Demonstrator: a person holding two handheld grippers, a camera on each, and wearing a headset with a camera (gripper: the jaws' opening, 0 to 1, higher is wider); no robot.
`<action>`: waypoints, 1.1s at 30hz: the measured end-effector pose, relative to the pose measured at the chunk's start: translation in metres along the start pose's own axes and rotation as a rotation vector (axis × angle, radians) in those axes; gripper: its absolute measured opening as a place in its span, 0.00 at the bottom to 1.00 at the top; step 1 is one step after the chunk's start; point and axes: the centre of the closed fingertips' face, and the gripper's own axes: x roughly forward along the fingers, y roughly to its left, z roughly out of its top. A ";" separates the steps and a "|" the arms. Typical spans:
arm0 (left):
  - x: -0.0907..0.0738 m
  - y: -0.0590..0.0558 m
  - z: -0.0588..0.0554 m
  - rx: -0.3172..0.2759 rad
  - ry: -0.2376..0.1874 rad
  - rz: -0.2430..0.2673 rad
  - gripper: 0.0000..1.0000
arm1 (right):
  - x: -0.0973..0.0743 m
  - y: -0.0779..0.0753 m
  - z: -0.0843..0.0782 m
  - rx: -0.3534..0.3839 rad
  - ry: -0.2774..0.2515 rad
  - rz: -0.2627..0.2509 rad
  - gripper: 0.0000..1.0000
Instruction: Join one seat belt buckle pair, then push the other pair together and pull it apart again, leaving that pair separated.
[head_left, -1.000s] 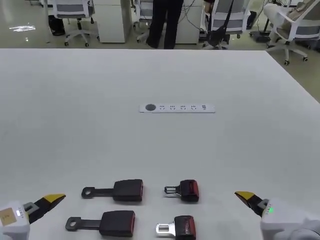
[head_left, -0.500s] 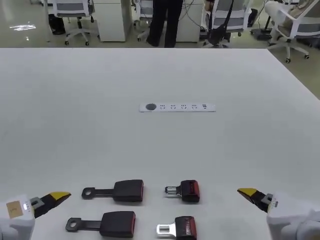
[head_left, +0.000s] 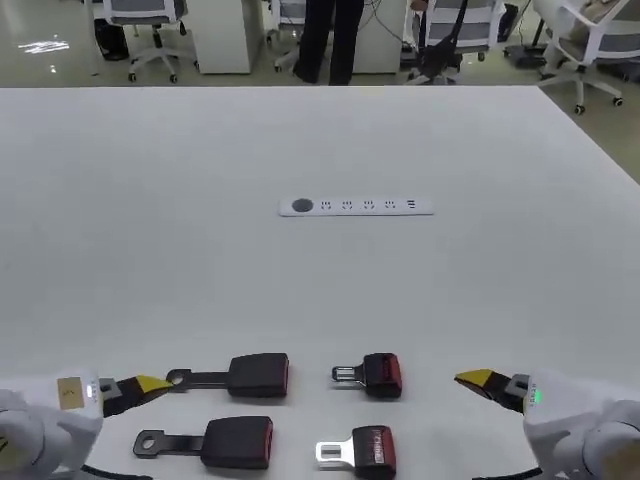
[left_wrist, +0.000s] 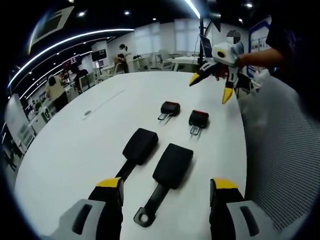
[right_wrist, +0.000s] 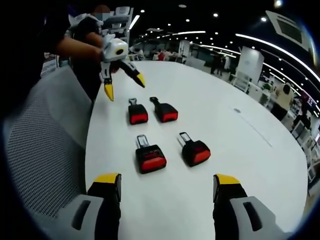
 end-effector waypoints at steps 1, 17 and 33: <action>0.000 0.000 -0.002 0.003 0.004 -0.006 0.72 | 0.001 0.001 0.000 -0.007 0.002 0.006 0.73; 0.024 -0.006 -0.002 0.118 0.114 -0.153 0.62 | 0.017 0.012 -0.005 -0.136 0.044 0.120 0.58; 0.043 -0.005 -0.016 0.243 0.233 -0.246 0.54 | 0.036 0.026 -0.004 -0.201 0.061 0.206 0.49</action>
